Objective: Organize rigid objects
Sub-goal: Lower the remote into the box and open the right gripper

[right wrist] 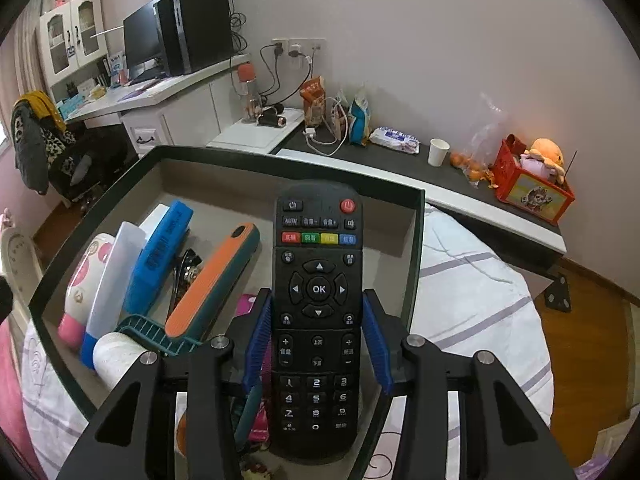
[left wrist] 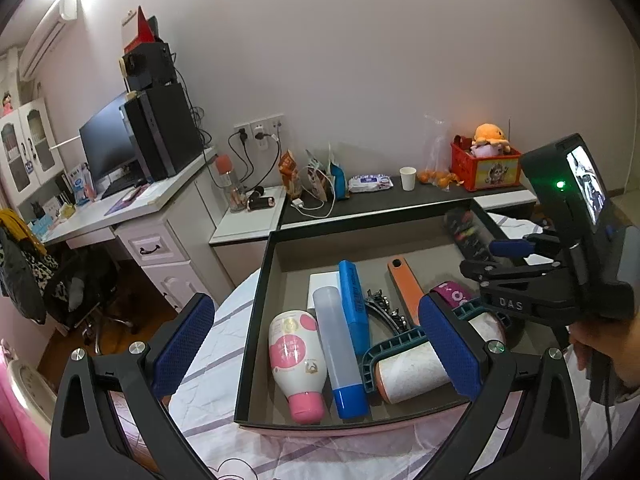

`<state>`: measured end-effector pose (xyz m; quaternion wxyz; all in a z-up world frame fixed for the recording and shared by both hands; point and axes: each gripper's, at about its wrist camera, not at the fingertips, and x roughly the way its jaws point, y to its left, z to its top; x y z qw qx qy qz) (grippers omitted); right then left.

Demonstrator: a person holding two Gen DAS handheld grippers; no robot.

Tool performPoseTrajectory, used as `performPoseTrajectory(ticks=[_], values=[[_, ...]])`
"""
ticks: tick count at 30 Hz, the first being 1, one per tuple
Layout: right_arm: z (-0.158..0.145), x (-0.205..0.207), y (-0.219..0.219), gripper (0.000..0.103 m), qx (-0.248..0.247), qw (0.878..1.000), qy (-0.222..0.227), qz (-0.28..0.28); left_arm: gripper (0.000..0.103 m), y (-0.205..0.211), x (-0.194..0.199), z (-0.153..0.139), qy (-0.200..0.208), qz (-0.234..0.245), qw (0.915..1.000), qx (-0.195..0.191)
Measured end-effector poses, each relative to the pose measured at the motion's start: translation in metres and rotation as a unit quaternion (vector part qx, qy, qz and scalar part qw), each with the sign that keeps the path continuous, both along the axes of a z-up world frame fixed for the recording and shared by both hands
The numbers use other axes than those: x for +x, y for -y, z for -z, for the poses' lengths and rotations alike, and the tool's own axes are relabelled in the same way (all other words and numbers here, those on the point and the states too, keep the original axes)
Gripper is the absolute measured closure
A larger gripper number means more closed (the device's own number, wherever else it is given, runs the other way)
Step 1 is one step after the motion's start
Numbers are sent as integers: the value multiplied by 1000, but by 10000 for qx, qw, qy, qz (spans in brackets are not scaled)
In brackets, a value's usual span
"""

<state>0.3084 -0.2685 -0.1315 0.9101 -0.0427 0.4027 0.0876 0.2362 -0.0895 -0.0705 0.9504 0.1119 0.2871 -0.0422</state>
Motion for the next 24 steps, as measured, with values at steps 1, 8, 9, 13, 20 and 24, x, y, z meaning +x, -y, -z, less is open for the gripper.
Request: performPoseTrajectory(ticks=[1,8,9,13,20,24], values=[[-2,0,0,56,21,10000,45,9,0,0,-3,-2,33,-17,10000,-2],[-31,-18,-4,45,137,9993,349,-2,0,1,-16,-18,179,-14,9998,-74],[-34,-21,-5,39,144,9992,362,-14,0,2,-18,-19,184,5,9998,-76],[-52,-42,-9,30,168,9985,520,-68,0,4,-28,-25,208,49,9997,-114],[-76,-87,-21,19,117,9972,709,-193,0,5,-55,-40,306,151,9992,-230],[-90,-109,-17,7,28,9958,917,-24,0,1,-72,-49,383,182,9986,-316]])
